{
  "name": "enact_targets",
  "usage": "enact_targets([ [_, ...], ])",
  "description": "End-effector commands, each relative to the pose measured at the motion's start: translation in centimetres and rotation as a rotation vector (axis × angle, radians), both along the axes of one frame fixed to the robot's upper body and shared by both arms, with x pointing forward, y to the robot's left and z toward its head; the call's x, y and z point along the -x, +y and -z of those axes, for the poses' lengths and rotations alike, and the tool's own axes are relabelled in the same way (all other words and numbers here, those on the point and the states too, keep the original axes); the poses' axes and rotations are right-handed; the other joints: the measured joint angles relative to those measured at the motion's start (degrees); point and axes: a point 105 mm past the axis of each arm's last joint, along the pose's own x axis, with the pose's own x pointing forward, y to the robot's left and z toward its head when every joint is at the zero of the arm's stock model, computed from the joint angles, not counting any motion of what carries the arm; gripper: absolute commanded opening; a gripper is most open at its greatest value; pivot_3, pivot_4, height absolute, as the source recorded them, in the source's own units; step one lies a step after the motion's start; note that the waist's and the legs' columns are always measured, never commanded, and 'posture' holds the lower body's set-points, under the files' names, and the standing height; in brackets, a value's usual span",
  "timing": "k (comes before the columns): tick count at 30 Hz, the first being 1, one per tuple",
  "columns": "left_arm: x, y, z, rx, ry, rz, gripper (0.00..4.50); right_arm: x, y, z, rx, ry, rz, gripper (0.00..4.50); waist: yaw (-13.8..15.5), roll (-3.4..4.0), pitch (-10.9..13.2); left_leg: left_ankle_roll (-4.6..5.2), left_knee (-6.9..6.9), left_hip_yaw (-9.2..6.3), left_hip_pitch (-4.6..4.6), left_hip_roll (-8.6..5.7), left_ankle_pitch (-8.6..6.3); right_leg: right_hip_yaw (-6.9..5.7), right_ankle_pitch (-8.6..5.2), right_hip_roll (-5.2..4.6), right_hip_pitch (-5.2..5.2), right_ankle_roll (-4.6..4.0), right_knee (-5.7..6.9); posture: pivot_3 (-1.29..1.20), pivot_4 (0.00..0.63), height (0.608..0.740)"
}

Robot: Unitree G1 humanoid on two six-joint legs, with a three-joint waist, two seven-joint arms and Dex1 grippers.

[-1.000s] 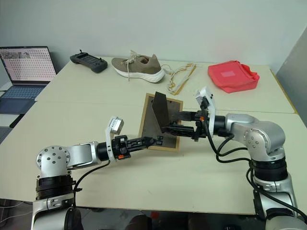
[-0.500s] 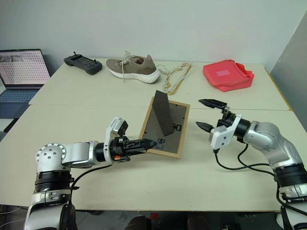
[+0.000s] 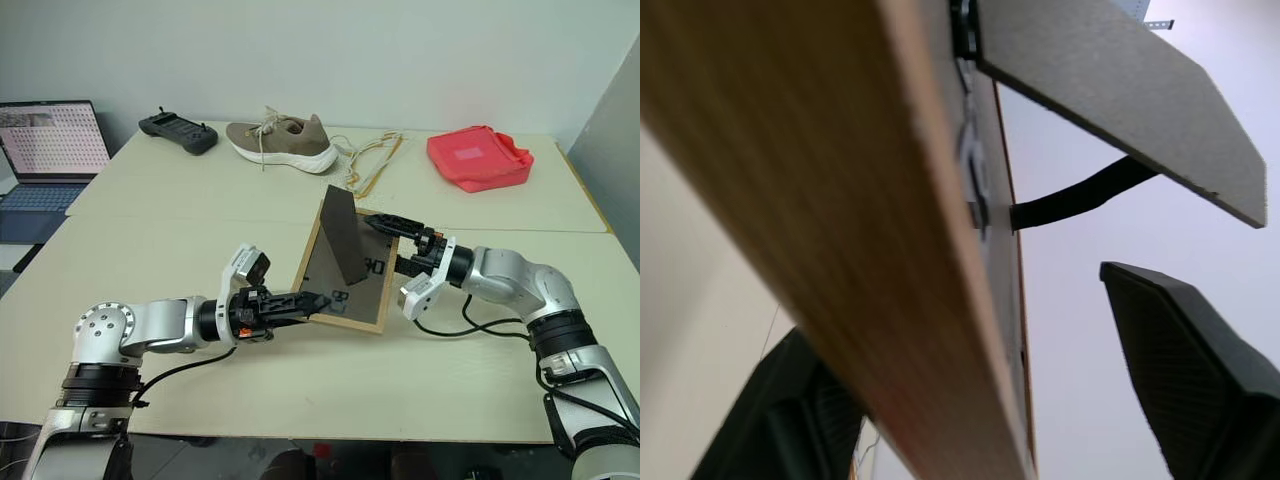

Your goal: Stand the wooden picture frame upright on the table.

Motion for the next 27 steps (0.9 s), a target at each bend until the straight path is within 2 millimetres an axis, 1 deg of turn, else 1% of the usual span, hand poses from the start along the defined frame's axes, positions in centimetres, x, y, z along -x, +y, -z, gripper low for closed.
enact_targets([
  [1,0.5,-0.1,-1.1,0.039,-0.041,0.021,1.29,0.4,-0.4,-2.1,-0.043,-0.081,-0.022,2.49,0.0,0.0,0.0,0.0,0.01,0.0,0.0,0.0,0.0,0.0,0.0,0.0,0.0,0.0,0.02,0.0,0.15,0.74],
  [5,0.8,-0.2,-1.0,0.029,-0.043,0.029,1.29,0.4,-0.5,-2.1,-0.047,-0.091,-0.027,1.52,-0.1,0.0,0.0,0.01,0.02,0.0,0.02,0.0,0.0,0.01,0.0,0.01,0.01,0.0,0.06,0.0,0.15,0.74],
  [8,0.9,-0.2,-0.9,0.018,-0.047,0.02,1.29,0.3,-0.7,-2.2,-0.052,-0.089,-0.022,1.46,-0.2,0.0,0.0,0.01,0.02,0.01,0.02,0.0,0.0,0.03,0.0,0.01,0.01,0.0,0.05,0.0,0.15,0.74],
  [10,0.8,0.0,-0.9,0.028,-0.053,-0.002,1.99,0.3,-0.8,-2.2,-0.066,-0.071,-0.023,1.46,-0.2,0.0,0.0,0.01,0.02,0.01,0.02,0.0,0.0,0.04,0.0,0.01,0.01,0.0,0.05,0.0,0.15,0.74],
  [11,0.6,0.1,-0.9,0.033,-0.054,-0.014,2.16,0.4,-0.7,-2.3,-0.08,-0.058,-0.031,1.45,-0.2,0.0,0.0,0.01,0.02,0.0,0.02,0.0,0.0,0.03,0.0,0.01,0.01,0.0,0.05,0.0,0.15,0.74],
  [12,0.3,0.3,-0.8,0.016,-0.051,-0.043,2.36,0.5,-0.7,-2.3,-0.085,-0.047,-0.039,1.33,-0.2,0.0,0.0,0.01,0.02,0.0,0.02,0.0,0.0,0.03,0.0,0.01,0.01,0.0,0.06,0.0,0.15,0.74],
  [14,-0.7,1.1,-0.9,0.004,-0.05,-0.106,2.73,0.5,-0.6,-2.2,-0.105,-0.015,-0.039,1.31,-0.2,0.0,0.0,0.02,0.02,0.02,0.04,0.0,0.0,0.05,0.0,0.0,0.03,0.0,0.06,0.0,0.15,0.74],
  [16,-2.2,2.5,-1.7,0.014,-0.066,-0.204,3.09,0.3,-0.8,-2.1,-0.13,0.05,-0.032,1.31,-0.2,0.0,0.0,0.02,0.03,0.01,0.04,0.0,0.0,0.04,0.01,0.0,0.04,-0.01,0.07,0.0,0.15,0.74],
  [18,-3.5,4.4,-2.9,0.004,-0.122,-0.315,3.53,-0.3,-1.2,-1.6,-0.174,0.162,0.0,1.31,-0.2,-0.01,0.0,0.03,0.03,0.01,0.05,0.01,0.0,0.02,0.01,0.01,0.04,-0.01,0.08,0.0,0.15,0.74],
  [19,-3.8,5.2,-3.4,-0.013,-0.154,-0.359,3.78,-0.9,-1.4,-1.3,-0.201,0.244,0.034,1.31,-0.3,-0.01,0.0,0.03,0.03,0.0,0.04,0.03,0.0,0.0,0.01,0.01,0.04,-0.02,0.08,0.0,0.15,0.74],
  [21,-3.7,5.9,-4.3,-0.069,-0.241,-0.407,4.17,-1.7,-1.7,-1.0,-0.269,0.411,0.067,1.31,-0.3,-0.01,0.0,0.04,0.03,0.0,0.04,0.03,0.0,0.01,0.01,0.0,0.05,-0.02,0.07,0.0,0.15,0.74],
  [23,-3.1,5.9,-4.9,-0.176,-0.37,-0.422,4.46,-2.5,-1.9,-1.0,-0.37,0.643,0.086,1.31,-0.4,-0.01,0.0,0.04,0.01,-0.01,0.04,0.11,-0.01,0.02,0.02,-0.05,0.08,-0.03,0.0,0.0,0.15,0.74],
  [24,-2.8,5.7,-5.2,-0.211,-0.422,-0.424,4.5,-2.7,-1.9,-0.9,-0.401,0.747,0.081,1.31,-0.3,-0.01,0.0,0.04,-0.01,-0.04,0.01,0.1,-0.01,0.01,0.02,-0.1,0.08,-0.03,0.0,0.0,0.15,0.74],
  [26,-2.5,5.3,-5.3,-0.344,-0.558,-0.447,4.5,-3.2,-1.9,-0.8,-0.478,0.998,0.062,1.31,-0.2,0.01,0.0,0.03,0.0,-0.26,-0.1,0.14,0.0,0.04,0.02,-0.25,0.08,-0.03,-0.08,0.0,0.15,0.74],
  [27,-2.3,4.9,-5.2,-0.416,-0.645,-0.442,4.5,-3.5,-1.8,-0.6,-0.526,1.16,0.053,1.31,-0.2,0.01,0.0,0.02,0.0,-0.35,-0.12,0.13,0.0,0.02,0.02,-0.33,0.07,-0.03,-0.07,0.0,0.15,0.74],
])
